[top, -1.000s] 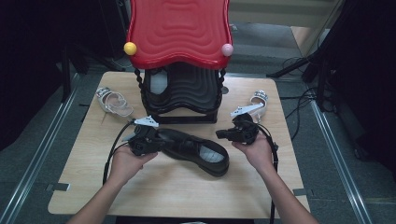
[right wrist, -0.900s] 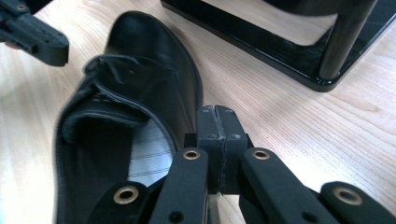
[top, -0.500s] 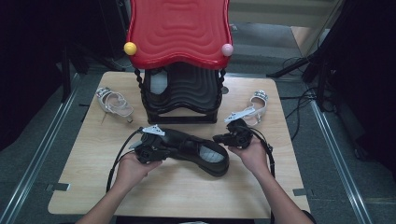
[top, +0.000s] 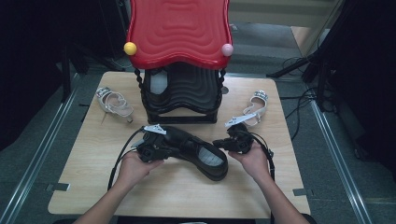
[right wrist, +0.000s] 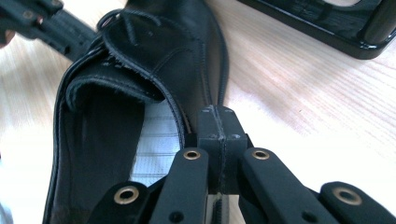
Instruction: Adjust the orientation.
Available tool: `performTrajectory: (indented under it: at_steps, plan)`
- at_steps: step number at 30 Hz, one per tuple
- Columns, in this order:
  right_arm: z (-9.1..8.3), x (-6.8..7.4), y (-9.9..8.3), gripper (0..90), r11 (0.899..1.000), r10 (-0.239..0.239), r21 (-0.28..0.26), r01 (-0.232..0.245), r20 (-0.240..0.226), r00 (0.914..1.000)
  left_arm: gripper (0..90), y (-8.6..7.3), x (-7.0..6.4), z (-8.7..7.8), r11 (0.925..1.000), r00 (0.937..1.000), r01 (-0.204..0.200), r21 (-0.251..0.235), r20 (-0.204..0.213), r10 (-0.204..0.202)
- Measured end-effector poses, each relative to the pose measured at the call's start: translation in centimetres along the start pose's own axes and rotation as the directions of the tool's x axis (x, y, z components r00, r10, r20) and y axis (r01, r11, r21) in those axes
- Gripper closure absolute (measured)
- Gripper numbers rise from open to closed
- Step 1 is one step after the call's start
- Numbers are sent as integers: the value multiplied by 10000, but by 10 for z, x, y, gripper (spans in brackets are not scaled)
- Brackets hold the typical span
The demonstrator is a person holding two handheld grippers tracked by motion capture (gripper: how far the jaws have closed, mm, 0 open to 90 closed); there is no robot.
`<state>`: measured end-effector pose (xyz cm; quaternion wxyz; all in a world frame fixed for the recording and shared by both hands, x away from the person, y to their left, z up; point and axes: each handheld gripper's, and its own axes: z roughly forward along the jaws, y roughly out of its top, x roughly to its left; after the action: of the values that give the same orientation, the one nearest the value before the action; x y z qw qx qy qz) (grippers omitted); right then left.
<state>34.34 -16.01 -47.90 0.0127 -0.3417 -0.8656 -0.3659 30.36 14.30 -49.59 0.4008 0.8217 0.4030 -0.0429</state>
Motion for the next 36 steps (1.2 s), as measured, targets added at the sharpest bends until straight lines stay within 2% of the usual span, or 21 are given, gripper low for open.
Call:
performTrajectory:
  at_steps: [13, 16, 28, 33, 36]
  plan:
    - [-4, 12, -11, 900, 9997, 230, 57, -229, -135, 9996, 848, 7, 5, 4, 9999, 9998, 136, 45, 127, -136]
    - [-6, 14, -14, 900, 9995, 324, 57, -323, -118, 9994, 847, 9, 6, 5, 9996, 9994, 275, 20, 222, -275]
    - [-11, 22, -26, 900, 9981, 603, -119, -605, -94, 9981, 842, 20, 8, 14, 9998, 9993, 104, 147, 360, -110]
    - [-13, 27, -32, 900, 9975, 664, -224, -663, 38, 9978, 839, 24, 9, 19, 9998, 9987, 180, 132, 478, -186]
    - [-14, 30, -35, 900, 9975, 661, -260, -658, 106, 9978, 839, 27, 9, 21, 9998, 9986, 11, 193, 526, -21]
